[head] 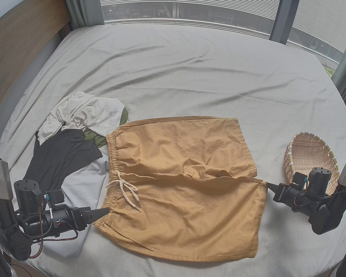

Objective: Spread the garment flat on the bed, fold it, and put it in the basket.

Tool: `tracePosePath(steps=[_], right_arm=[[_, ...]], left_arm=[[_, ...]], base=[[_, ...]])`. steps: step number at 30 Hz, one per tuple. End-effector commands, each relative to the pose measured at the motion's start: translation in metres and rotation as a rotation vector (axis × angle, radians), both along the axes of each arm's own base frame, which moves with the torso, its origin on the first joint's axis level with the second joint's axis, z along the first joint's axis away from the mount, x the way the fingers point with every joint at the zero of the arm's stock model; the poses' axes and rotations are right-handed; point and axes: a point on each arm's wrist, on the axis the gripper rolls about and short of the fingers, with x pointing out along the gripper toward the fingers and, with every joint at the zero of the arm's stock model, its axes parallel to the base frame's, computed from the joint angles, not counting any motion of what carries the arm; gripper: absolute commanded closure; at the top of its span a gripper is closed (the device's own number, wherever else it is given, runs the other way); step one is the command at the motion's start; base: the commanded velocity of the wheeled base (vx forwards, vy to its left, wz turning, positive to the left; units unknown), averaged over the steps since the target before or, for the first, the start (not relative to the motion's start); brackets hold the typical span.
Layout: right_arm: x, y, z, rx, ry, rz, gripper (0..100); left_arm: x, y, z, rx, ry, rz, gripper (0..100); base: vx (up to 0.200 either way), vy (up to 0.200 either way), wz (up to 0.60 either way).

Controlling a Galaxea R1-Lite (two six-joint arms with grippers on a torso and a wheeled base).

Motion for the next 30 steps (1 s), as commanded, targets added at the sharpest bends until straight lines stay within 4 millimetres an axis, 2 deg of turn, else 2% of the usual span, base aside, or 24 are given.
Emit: tracePosePath(steps=[1, 2, 3, 8, 15, 22, 30], right_arm=[[0.0, 0.0, 0.001, -0.002, -0.004, 0.002, 100], [-0.001, 0.001, 0.001, -0.002, -0.004, 0.005, 100], [0.0, 0.001, 0.001, 0.0, -0.004, 0.004, 0], [-0.002, 0.004, 0.003, -0.002, -0.021, 0.003, 0], [-0.018, 0.012, 0.02, -0.003, -0.057, 0.026, 0], [-0.018, 0.013, 0.021, -0.003, -0.061, 0.031, 0], [-0.019, 0.013, 0.022, -0.002, -0.066, 0.031, 0]], left_arm=[[-0.001, 0.0, -0.005, 0.002, 0.026, 0.001, 0], [-0.001, 0.0, -0.006, 0.004, 0.03, 0.001, 0], [0.0, 0.0, -0.008, 0.006, 0.039, 0.002, 0], [-0.002, 0.001, -0.012, 0.011, 0.06, 0.003, 0], [-0.007, 0.004, -0.02, 0.015, 0.118, 0.018, 0], [-0.004, 0.005, -0.037, 0.049, 0.187, 0.048, 0], [-0.003, 0.002, -0.04, 0.041, 0.201, 0.039, 0]], base=[[0.0, 0.0, 0.0], [0.0, 0.0, 0.0], [0.0, 0.0, 0.0], [0.0, 0.0, 0.0], [0.0, 0.0, 0.0], [0.0, 0.0, 0.0], [0.0, 0.0, 0.0]])
